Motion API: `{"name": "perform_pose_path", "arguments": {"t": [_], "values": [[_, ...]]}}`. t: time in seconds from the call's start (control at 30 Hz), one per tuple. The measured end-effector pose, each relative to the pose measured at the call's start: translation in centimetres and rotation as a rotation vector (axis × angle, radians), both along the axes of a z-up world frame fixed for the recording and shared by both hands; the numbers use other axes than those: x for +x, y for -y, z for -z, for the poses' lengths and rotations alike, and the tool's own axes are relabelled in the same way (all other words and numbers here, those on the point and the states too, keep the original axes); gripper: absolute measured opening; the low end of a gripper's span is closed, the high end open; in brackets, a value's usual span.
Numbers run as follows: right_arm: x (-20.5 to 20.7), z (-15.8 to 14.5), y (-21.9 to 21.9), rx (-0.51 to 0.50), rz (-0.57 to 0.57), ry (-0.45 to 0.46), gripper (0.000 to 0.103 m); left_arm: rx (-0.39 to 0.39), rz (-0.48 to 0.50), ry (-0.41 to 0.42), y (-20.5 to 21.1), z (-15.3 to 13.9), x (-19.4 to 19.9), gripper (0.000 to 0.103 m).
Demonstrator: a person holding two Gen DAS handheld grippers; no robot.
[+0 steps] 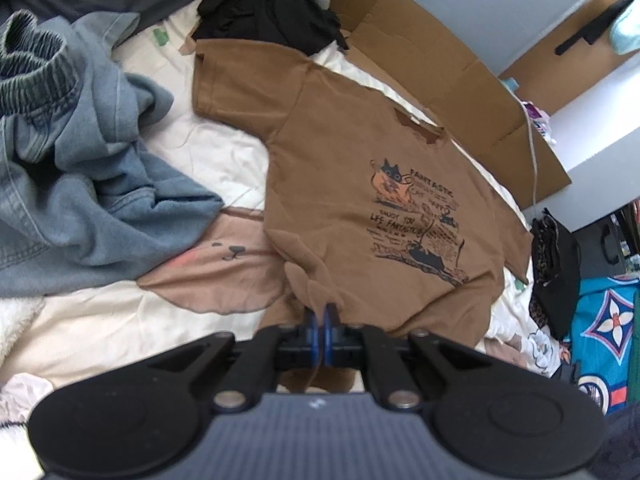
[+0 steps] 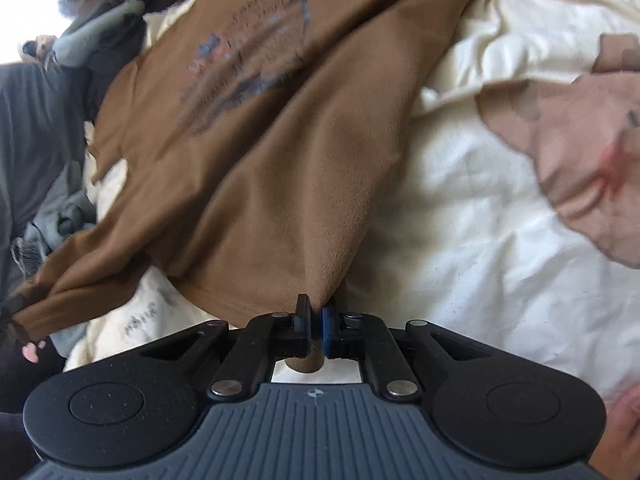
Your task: Fold clothes
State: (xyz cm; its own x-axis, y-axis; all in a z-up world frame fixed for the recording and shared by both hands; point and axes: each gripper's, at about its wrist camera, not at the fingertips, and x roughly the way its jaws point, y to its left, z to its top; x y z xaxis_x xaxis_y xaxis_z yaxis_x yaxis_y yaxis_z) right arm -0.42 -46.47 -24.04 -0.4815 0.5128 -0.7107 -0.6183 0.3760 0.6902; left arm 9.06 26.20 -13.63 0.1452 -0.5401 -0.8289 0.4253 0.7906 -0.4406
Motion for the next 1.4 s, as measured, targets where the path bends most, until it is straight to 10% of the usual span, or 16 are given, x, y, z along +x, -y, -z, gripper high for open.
{"name": "perform_pose_path", "arguments": {"t": [0.53,1.4], "values": [[8.6,-12.7,4.7,0.088,0.116,0.078,0.002,-0.103,0.024,-0.058,1.7,-2.6,-2.8,0.003],[3.0,-5.7,-9.0,0.019,-0.025,0.022,0.007,-0.008,-0.141,-0.050,-2.1,3.7,2.6,0.003]]}}
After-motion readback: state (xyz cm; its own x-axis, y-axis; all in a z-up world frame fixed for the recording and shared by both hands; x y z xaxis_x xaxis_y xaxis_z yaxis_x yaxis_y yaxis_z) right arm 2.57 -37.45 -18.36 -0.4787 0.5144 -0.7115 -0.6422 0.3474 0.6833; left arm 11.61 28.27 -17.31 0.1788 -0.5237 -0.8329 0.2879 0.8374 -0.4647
